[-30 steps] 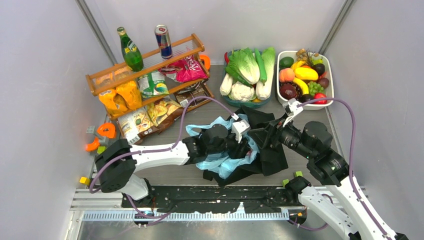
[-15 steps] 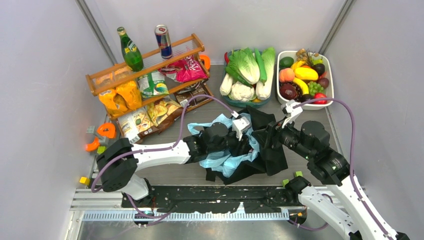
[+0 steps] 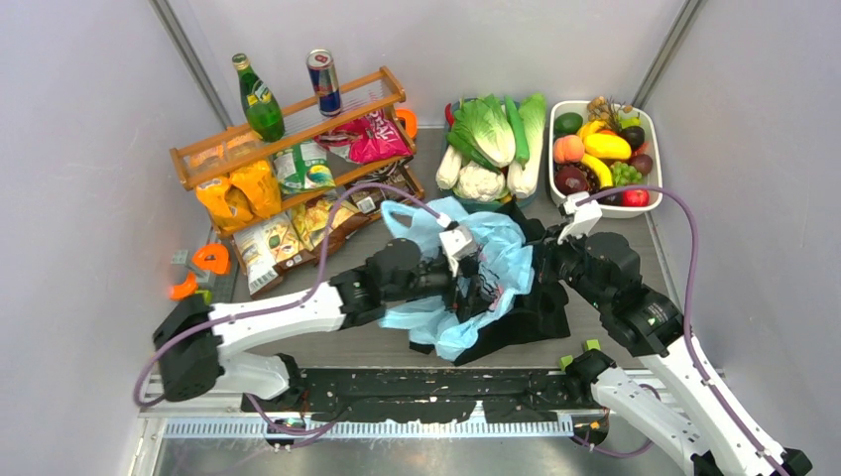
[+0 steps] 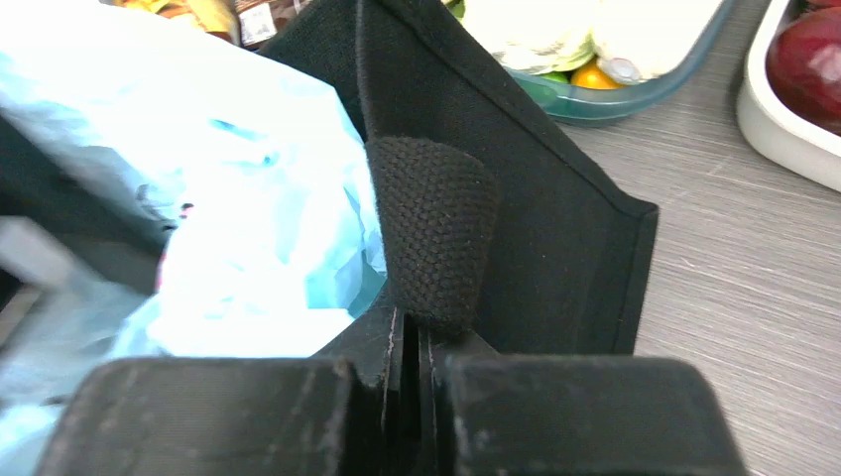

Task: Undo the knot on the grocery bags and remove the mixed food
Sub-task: Place the takeout bag at the takeout bag.

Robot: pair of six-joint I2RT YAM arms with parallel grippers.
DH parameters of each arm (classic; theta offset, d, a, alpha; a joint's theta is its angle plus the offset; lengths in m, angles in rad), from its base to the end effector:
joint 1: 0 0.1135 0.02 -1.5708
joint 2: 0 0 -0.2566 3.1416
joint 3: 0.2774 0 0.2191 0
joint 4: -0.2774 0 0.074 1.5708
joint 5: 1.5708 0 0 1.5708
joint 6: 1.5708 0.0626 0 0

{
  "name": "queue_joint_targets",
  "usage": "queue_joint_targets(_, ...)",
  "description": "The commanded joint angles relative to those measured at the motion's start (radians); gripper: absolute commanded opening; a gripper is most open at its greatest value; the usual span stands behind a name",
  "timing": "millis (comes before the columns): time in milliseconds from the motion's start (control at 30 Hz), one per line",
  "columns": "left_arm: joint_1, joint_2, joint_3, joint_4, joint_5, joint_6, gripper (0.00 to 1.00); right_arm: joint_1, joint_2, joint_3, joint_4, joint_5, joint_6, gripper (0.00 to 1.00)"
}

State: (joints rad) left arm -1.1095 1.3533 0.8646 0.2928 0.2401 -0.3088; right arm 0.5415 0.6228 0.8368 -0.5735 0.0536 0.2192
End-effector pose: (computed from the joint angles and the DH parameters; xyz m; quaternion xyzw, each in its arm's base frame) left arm 0.1251 -0.2852 0.2919 0.3690 0.6770 -0.4805 0.4178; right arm 0.1153 0.0654 0.3185 -0.1168 0.8136 0.1908 0.5366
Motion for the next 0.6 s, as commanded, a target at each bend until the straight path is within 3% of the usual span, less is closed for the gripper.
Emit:
queue_joint_targets(0,0.011,-0.172,0.009,-0.01,0.116,-0.008,0.96,0.0,0.033,-0.018,-0.049,0.156,0.016,0.05)
queue_joint_targets(100,0.022,-0.246,0.022,-0.083,0.183,-0.004,0.98,0.001,0.045,-0.016,-0.051,0.193,0.023,0.05)
queue_joint_targets(233,0.035,-0.324,0.019,-0.159,0.171,-0.001,0.99,0.0,0.049,-0.012,-0.055,0.224,0.021,0.05)
queue_joint_targets(400,0.052,-0.455,-0.023,-0.105,0.136,-0.032,0.99,0.0,0.051,-0.008,-0.059,0.233,0.018,0.05)
queue_joint_targets(467,0.066,-0.525,-0.055,-0.075,0.07,-0.072,0.99,0.0,0.048,-0.007,-0.06,0.231,0.016,0.05)
queue_joint_targets(567,0.099,-0.608,-0.068,-0.173,-0.085,-0.121,0.99,0.0,0.042,-0.002,-0.065,0.227,0.011,0.05)
